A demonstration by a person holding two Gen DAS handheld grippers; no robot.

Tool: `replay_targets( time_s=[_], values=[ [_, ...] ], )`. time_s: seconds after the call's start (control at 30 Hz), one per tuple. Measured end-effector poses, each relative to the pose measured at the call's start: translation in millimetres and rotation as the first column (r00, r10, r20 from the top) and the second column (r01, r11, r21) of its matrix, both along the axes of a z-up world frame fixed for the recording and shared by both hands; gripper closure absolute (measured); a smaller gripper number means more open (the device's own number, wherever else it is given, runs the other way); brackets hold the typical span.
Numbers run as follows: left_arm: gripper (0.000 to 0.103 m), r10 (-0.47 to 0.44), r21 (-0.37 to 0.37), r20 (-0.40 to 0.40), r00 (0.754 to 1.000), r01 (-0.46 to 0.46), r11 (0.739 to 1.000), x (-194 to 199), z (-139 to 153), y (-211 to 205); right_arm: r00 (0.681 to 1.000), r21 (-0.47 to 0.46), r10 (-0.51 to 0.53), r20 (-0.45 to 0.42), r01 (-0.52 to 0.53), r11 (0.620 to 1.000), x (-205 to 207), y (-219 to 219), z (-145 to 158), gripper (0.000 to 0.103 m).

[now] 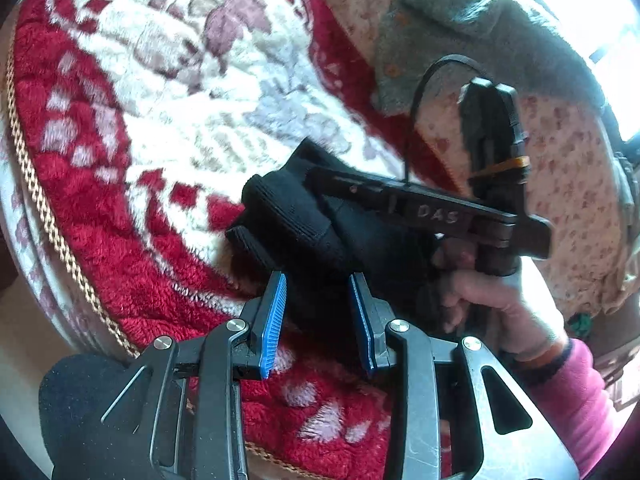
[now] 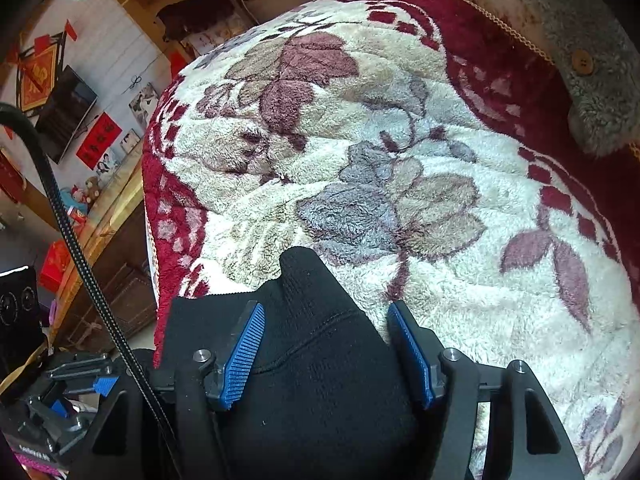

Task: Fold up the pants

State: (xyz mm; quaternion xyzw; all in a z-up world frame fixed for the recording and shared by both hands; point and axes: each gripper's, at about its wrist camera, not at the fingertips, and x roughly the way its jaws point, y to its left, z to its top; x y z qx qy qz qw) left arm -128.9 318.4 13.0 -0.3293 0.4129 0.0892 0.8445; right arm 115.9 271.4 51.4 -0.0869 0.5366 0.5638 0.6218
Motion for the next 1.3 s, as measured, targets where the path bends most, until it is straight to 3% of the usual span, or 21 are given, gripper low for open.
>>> replay_targets(
  time_s=[0.2, 0.4, 0.63, 0.83, 0.93, 1.07, 1.1, 1.2, 1.3],
  values=[
    [0.073, 0.065, 0.021, -0.024, 0.998, -0.064, 0.998, -10, -4, 3, 1.0, -0.011, 0.016, 0.01, -0.016, 1.0, -3, 4, -2, 0.036],
    [0.073, 0.068, 0.018, -0.04, 0.997, -0.067, 0.998, -6, -12, -1, 0.999, -0.018, 0.038, 0.027, -0.037, 0.999, -7, 7, -2, 0.029],
    [0.055, 0.109, -0.031, -0.028, 0.994, -0.11, 0.993, 2, -23, 3, 0.999, -0.01, 0.047, 0.025, -0.046, 0.999, -8, 8, -3, 0.026],
    [0.045, 0.109, 0.025, -0.014, 0.994, -0.108, 0.994, 9, -23, -7, 0.998, -0.004, 0.051, 0.026, -0.051, 0.999, -9, 8, -4, 0.024],
    [0.045, 0.11, 0.041, 0.015, 0.994, -0.111, 0.993, 5, -25, -9, 0.998, -0.004, 0.041, 0.038, -0.041, 0.999, -10, 7, -3, 0.027],
    [0.045, 0.096, 0.025, 0.039, 0.995, -0.097, 0.995, 2, -28, -6, 0.998, -0.003, 0.007, 0.058, -0.007, 1.0, -8, 4, -3, 0.042],
    [0.048, 0.095, 0.018, 0.049, 0.994, -0.096, 0.995, -1, -28, -6, 0.998, -0.001, -0.003, 0.06, 0.003, 1.0, -7, 3, -3, 0.049],
    [0.081, 0.074, -0.015, 0.075, 0.994, -0.073, 0.997, -3, -33, -1, 0.997, 0.008, -0.028, 0.067, 0.027, 1.0, -5, -1, -1, 0.066],
    [0.09, 0.063, -0.032, 0.09, 0.994, -0.06, 0.998, -4, -31, -1, 0.998, 0.031, -0.039, 0.054, 0.037, 0.999, -5, -5, 4, 0.078]
  ],
)
